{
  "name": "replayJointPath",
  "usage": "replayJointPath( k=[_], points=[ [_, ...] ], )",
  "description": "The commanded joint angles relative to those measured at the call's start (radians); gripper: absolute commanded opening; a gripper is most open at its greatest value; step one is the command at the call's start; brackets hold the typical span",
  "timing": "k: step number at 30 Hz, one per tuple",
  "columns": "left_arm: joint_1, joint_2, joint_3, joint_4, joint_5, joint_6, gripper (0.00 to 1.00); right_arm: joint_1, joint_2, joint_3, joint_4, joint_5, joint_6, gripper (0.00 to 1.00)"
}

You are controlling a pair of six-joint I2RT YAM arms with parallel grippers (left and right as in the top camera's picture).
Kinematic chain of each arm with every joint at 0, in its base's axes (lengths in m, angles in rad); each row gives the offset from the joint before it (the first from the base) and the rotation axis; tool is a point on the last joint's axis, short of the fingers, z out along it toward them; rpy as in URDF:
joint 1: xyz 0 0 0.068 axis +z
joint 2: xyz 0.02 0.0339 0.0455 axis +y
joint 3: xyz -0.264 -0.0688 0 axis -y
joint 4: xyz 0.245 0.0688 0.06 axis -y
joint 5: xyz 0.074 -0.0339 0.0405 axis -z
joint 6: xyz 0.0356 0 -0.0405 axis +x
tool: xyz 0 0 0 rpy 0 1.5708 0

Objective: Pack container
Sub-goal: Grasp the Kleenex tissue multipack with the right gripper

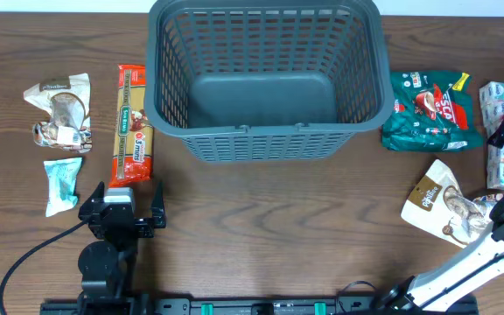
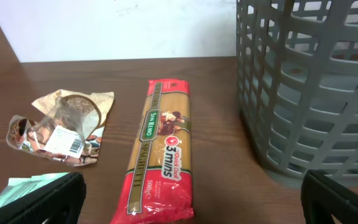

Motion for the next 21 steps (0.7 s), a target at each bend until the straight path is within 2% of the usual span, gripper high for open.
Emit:
replayJointPath(
  k=[1, 21],
  points=[
    [-0.004, -0.007, -0.016, -0.029, -0.008, 0.006, 0.99, 0.008, 0.018, 0.007, 0.017, -0.019, -0.035, 0.99],
    [-0.004, -0.007, -0.016, -0.029, -0.008, 0.006, 0.99, 0.004, 0.018, -0.186, 0.178, -0.103, -0.057, 0.99]
  ],
)
